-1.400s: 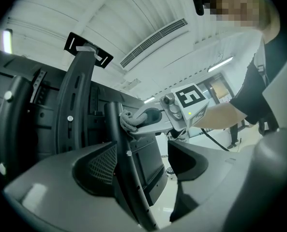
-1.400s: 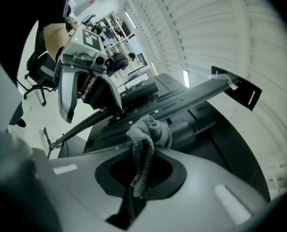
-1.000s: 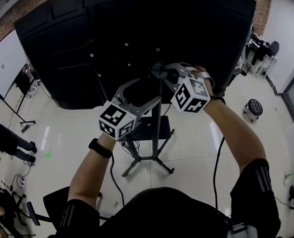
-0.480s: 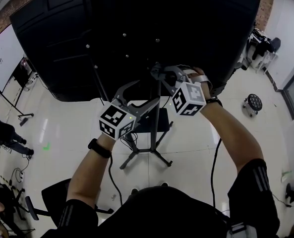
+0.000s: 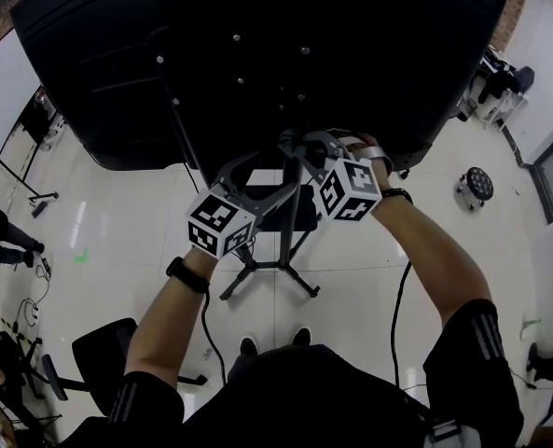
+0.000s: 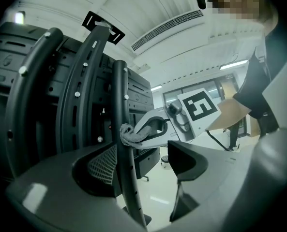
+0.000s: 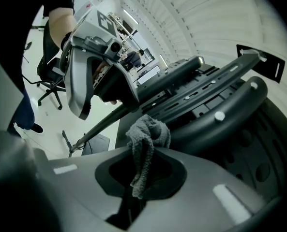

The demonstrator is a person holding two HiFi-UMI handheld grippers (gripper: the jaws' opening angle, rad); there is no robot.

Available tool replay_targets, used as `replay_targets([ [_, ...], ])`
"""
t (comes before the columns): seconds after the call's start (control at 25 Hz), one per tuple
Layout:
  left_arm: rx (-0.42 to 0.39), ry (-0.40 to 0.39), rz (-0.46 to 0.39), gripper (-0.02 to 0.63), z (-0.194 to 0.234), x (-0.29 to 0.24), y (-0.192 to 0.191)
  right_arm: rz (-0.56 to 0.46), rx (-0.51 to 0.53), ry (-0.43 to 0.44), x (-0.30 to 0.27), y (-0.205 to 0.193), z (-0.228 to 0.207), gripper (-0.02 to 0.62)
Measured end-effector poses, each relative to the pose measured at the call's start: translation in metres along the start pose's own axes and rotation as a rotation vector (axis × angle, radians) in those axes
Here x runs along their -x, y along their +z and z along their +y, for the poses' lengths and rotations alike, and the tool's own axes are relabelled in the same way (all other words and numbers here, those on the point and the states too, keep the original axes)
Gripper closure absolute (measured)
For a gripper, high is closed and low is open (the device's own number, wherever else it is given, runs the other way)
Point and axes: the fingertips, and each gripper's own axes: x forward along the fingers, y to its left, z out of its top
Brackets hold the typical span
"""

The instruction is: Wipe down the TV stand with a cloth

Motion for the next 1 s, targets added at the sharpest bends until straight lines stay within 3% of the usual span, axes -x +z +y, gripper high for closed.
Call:
replay_targets([
  [0.64,0.159,0.014,0.076,0.253,0.008,-0.009,-0.118,0.033,-0.03,0.154,-0.053,-0.051,0.104,0.574],
  [1.0,0.202,0.05,0.135,0.253,0.016,-0.01,-0.186,0.047,-0.055,0.208,-0.085,-0.075,0.161,0.574],
])
